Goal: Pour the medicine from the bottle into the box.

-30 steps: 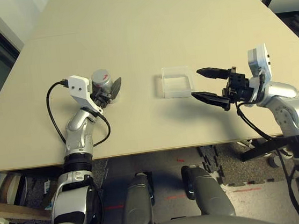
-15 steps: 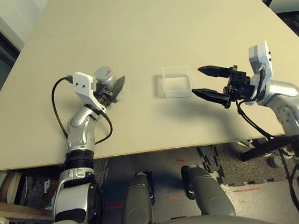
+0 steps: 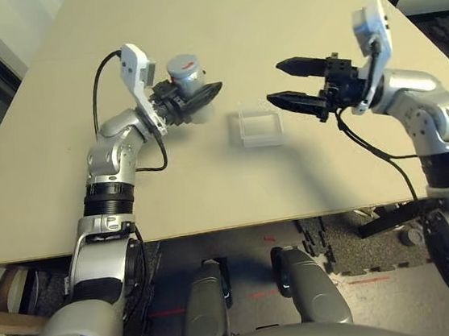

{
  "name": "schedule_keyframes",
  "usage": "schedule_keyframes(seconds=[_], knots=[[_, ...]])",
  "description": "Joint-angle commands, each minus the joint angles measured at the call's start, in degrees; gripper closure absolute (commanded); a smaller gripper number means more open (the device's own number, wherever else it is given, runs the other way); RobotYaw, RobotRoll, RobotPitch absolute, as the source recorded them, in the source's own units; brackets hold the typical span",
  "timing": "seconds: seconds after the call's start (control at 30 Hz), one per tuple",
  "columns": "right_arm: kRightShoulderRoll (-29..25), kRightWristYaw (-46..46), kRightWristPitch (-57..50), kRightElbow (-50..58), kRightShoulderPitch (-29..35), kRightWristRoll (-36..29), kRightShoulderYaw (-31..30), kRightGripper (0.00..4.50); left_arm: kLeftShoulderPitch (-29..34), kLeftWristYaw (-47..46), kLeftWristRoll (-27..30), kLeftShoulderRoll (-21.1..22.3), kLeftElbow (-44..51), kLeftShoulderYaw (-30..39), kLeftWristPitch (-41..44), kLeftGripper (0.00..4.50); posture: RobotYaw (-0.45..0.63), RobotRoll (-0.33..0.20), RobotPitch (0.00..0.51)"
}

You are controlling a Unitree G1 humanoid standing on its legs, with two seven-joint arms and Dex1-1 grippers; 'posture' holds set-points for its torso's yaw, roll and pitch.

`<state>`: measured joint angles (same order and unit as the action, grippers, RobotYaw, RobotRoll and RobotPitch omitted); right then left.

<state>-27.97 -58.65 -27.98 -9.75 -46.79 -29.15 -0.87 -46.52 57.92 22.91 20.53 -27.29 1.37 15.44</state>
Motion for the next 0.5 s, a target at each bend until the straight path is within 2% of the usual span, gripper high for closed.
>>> schedule_keyframes(seconds=[0.03,0.5], knots=[[1.5,-1.0,1.1,-3.2,-2.8,1.7,-1.6,0.0,-2.1,2.3,-1.4,-0.5,-2.4,-1.4,-1.2,1.93,-0.09,0.0,0.15],[4.9,-4.7,3.9,-12.9,-9.2,5.8,-2.2,0.0,-8.6,5.9,-5.0,-4.0,-12.1,-3.2,-7.5,1.93,-0.1,0.0,0.148]])
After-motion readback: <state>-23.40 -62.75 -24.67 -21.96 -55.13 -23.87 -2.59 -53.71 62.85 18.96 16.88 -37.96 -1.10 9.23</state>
